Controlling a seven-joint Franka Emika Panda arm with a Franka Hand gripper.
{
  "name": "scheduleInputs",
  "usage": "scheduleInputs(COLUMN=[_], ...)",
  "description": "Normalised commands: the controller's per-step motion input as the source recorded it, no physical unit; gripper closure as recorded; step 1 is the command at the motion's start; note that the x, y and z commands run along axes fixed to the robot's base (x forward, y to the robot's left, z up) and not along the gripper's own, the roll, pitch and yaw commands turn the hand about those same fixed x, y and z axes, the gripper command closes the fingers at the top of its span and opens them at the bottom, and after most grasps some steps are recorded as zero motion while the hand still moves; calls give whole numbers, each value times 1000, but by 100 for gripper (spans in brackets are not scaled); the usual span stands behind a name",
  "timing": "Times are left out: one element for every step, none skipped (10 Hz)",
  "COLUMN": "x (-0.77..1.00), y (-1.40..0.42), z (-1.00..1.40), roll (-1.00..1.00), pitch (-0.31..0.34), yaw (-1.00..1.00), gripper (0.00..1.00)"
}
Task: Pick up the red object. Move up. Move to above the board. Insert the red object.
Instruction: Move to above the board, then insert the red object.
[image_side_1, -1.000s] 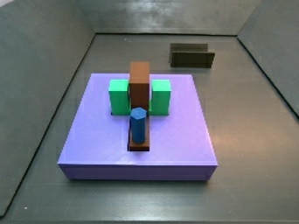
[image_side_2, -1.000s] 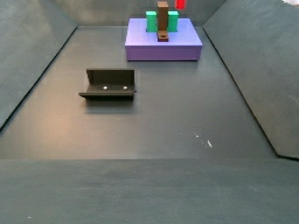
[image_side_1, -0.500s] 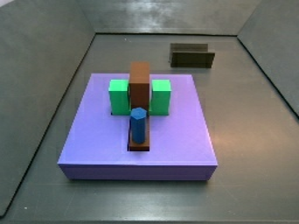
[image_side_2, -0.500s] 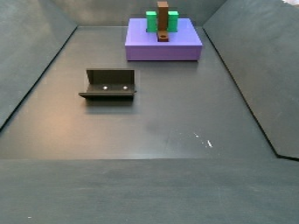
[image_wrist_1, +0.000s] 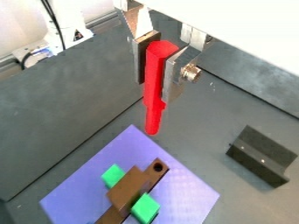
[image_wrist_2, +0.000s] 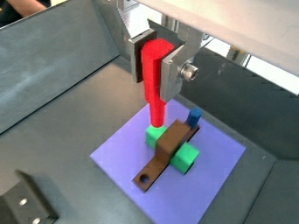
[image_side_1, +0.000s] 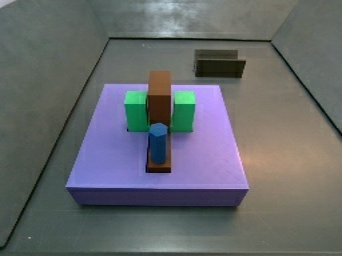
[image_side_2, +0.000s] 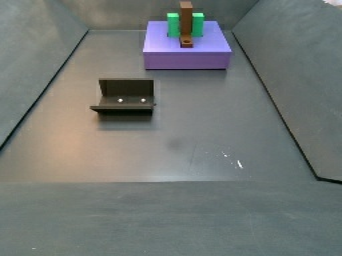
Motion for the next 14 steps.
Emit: scheduleInputs(x=[55, 0, 0, -89, -106, -114, 60, 66, 37, 29, 43, 0, 0, 0], y=[-201, 37, 334, 937, 963, 520, -11, -157, 0, 0, 0, 23, 0, 0], z=[43, 0, -11, -106, -180, -289, -660, -831, -806, -774, -743, -706, -626, -631], roll=[7, -1, 0, -103, -93, -63, 0, 130, 190, 193, 197, 210, 286, 259], pitch=[104, 0, 0, -3, -11, -79, -94, -147, -94, -64, -46, -71, -84, -86], yaw=[8, 0, 11, 54, 100, 0, 0, 0, 0, 0, 0, 0, 17, 11], gripper=[100, 100, 100, 100, 100, 100, 100, 100, 100, 100, 100, 100, 100, 100])
